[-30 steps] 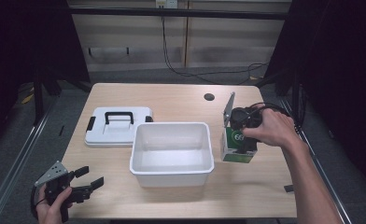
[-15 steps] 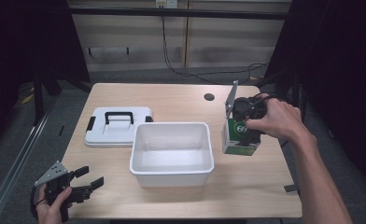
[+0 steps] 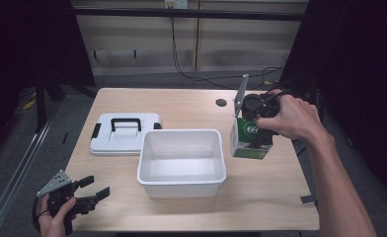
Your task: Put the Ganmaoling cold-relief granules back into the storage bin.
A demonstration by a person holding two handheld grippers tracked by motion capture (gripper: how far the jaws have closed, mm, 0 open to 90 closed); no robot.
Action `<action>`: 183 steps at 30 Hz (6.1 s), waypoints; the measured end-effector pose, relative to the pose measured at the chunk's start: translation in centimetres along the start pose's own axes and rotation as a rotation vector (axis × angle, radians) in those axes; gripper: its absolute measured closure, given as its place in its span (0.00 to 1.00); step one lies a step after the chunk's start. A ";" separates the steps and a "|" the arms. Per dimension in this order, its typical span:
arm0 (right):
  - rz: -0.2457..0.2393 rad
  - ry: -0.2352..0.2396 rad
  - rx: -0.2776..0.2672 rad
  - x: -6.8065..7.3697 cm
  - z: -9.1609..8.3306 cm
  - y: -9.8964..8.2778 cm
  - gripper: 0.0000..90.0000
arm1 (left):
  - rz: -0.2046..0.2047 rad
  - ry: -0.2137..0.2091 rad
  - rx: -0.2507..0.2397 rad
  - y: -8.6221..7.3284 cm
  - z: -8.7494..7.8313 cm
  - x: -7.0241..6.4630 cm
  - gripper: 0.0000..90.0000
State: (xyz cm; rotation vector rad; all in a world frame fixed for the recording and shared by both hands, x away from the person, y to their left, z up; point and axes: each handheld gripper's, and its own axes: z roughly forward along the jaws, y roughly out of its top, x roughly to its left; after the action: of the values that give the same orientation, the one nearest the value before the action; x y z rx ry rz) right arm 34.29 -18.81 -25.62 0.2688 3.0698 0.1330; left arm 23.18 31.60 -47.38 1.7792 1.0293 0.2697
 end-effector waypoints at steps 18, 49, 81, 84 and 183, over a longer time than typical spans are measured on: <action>-0.066 0.033 -0.004 0.0 0.2 5.3 0.18 | 0.002 0.001 -0.002 0.0 0.0 -0.1 0.18; -0.165 0.066 0.029 0.6 4.3 11.5 0.18 | 0.008 -0.004 0.008 0.0 0.0 0.0 0.18; -0.123 0.117 0.063 -0.1 11.5 11.1 0.17 | 0.007 -0.006 0.006 0.0 0.0 0.0 0.18; -0.125 0.118 0.058 -0.1 12.3 11.1 0.17 | 0.008 -0.006 0.006 0.0 0.0 0.0 0.18; 0.072 0.090 -0.358 0.2 11.2 6.0 0.17 | 0.005 0.005 0.002 0.1 0.0 0.0 0.18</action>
State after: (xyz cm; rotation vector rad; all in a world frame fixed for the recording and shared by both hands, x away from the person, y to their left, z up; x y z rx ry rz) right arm 35.83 -11.96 -36.25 0.3585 3.0449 0.7055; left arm 23.25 31.57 -47.34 1.7834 1.0297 0.2768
